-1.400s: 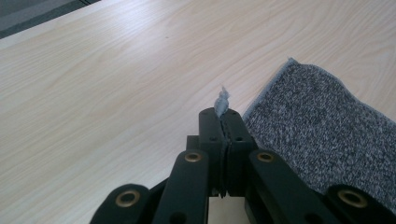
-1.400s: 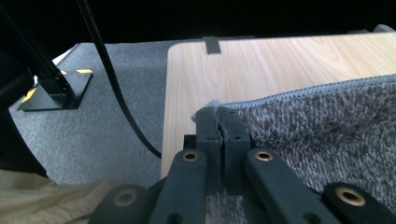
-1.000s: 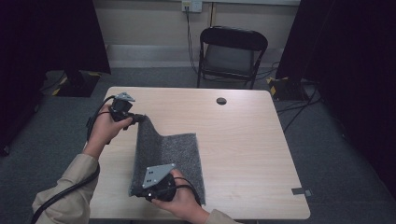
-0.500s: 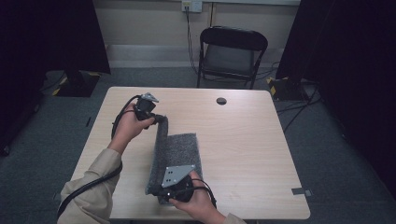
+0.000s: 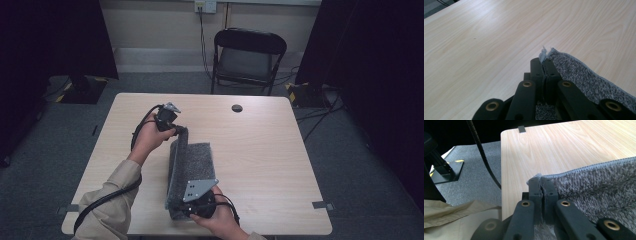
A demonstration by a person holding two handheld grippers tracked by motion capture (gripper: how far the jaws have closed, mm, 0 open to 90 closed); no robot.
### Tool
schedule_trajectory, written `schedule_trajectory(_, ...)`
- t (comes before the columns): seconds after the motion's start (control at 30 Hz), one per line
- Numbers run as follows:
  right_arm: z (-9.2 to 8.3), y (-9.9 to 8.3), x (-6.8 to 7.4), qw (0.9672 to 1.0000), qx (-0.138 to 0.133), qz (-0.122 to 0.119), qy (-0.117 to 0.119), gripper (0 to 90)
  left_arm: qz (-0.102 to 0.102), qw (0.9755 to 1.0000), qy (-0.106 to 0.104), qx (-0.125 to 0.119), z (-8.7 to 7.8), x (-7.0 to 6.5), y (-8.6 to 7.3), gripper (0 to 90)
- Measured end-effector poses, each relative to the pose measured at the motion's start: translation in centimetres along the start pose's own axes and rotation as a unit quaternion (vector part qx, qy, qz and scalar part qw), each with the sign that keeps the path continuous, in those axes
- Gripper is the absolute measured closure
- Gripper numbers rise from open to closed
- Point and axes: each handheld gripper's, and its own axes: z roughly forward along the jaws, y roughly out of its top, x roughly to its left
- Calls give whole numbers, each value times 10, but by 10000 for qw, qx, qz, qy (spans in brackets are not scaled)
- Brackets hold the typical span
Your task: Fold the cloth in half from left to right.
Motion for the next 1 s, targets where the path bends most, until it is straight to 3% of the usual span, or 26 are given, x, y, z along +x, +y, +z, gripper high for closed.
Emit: schedule_trajectory(1.0, -18, -28, -7, 9997, 124, 138, -168, 884, 131, 9997, -125, 188, 35, -18, 12, 884)
